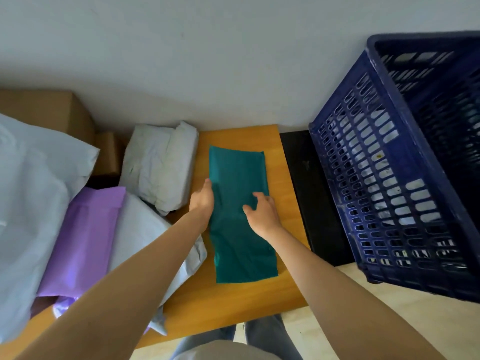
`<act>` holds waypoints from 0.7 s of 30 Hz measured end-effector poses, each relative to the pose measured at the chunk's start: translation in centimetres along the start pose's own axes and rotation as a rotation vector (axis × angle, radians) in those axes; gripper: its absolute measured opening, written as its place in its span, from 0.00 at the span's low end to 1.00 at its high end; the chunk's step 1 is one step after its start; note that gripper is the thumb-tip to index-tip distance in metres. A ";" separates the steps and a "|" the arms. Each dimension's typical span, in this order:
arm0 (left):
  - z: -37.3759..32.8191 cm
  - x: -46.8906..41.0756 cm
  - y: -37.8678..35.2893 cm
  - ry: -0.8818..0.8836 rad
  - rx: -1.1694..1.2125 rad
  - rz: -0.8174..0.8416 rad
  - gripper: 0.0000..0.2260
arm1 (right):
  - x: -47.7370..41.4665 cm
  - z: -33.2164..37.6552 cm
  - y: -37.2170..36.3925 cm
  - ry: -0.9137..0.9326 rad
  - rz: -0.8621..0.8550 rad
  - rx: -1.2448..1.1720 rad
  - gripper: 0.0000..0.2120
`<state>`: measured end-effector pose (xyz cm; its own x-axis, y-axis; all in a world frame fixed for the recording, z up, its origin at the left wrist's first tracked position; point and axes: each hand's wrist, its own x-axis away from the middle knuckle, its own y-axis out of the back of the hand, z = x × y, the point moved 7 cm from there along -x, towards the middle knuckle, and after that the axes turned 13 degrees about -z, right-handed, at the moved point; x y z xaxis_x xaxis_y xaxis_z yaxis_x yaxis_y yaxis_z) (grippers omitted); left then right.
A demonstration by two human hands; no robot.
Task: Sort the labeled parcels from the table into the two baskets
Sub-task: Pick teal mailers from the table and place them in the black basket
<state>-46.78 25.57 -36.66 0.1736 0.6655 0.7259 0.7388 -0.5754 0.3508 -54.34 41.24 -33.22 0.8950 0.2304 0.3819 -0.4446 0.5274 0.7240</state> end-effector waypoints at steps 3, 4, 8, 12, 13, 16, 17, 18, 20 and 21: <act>-1.0 1.1 -0.3 -0.013 0.094 0.020 0.26 | 0.0 0.6 0.9 0.018 -0.048 -0.042 0.24; -1.4 1.7 -0.4 -0.020 0.120 0.033 0.25 | 0.0 0.9 1.2 0.026 -0.062 -0.084 0.24; -2.9 4.0 -1.4 -0.047 0.171 0.121 0.26 | -0.7 2.1 3.0 0.007 -0.080 -0.262 0.25; -3.7 6.2 -3.5 -0.097 0.160 0.258 0.27 | -2.3 1.7 5.7 -0.045 -0.077 -0.334 0.27; -3.8 6.6 -4.0 -0.105 0.159 0.285 0.26 | -2.7 1.5 6.5 -0.051 -0.080 -0.331 0.28; -3.8 8.0 -5.9 -0.150 0.124 0.356 0.22 | -3.2 0.7 8.7 -0.052 -0.083 -0.287 0.32; -3.8 8.5 -6.5 -0.165 0.103 0.377 0.19 | -3.2 0.5 9.3 -0.049 -0.086 -0.266 0.32; -3.8 8.9 -7.1 -0.176 0.084 0.386 0.15 | -3.2 0.3 9.9 -0.045 -0.090 -0.244 0.31; -3.6 9.2 -8.1 -0.194 0.037 0.367 0.09 | -3.3 -0.4 10.9 -0.041 -0.112 -0.183 0.30; -3.4 9.4 -8.7 -0.203 -0.002 0.356 0.09 | -3.4 -0.8 11.4 -0.039 -0.135 -0.141 0.27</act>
<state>-53.78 35.17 -30.86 0.5432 0.5050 0.6707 0.6084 -0.7873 0.1000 -62.45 47.07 -26.76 0.9430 0.1196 0.3106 -0.3091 0.6613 0.6835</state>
